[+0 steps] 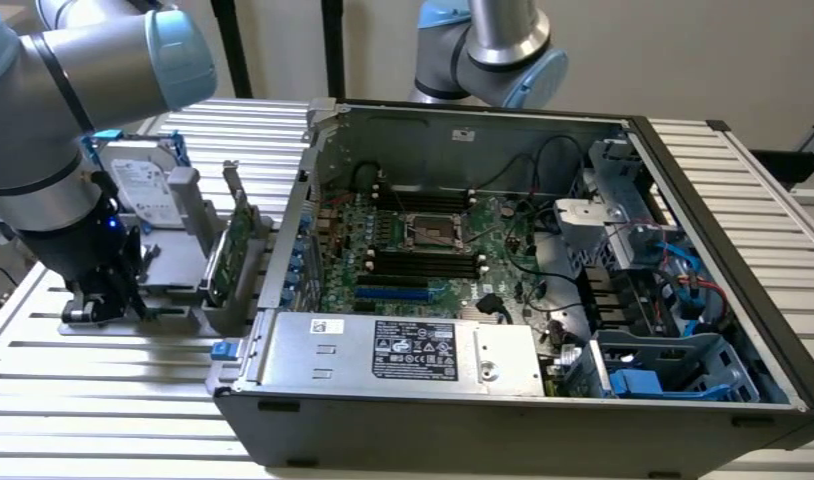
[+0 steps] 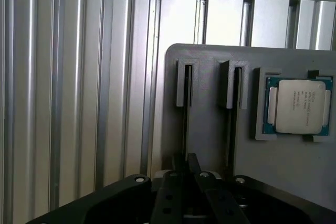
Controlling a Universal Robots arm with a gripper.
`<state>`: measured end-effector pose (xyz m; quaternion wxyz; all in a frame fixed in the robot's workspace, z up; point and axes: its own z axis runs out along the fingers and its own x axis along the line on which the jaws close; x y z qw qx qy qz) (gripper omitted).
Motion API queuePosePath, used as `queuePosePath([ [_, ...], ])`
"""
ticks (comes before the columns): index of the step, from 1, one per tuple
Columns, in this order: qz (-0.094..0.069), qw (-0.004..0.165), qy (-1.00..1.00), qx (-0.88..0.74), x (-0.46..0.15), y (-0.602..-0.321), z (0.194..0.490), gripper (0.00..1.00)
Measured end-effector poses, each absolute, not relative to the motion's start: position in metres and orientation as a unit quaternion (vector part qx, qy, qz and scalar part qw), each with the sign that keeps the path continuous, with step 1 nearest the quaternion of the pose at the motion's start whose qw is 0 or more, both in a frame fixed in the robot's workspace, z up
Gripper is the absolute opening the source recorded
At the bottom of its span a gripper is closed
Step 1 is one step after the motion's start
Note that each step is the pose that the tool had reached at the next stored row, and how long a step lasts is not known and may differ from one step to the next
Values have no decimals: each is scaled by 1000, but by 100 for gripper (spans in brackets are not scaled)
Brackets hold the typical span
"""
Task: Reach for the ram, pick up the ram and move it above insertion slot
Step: 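Pick up the ram and move it above insertion slot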
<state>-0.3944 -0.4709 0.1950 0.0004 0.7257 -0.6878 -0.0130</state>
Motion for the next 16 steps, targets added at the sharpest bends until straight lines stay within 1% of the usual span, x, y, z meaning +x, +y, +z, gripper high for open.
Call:
queuePosePath([
  [1, -13, 0, -688, 726, -394, -471, 195, 14],
  [16, -15, -2, -690, 724, -393, -471, 201, 14],
])
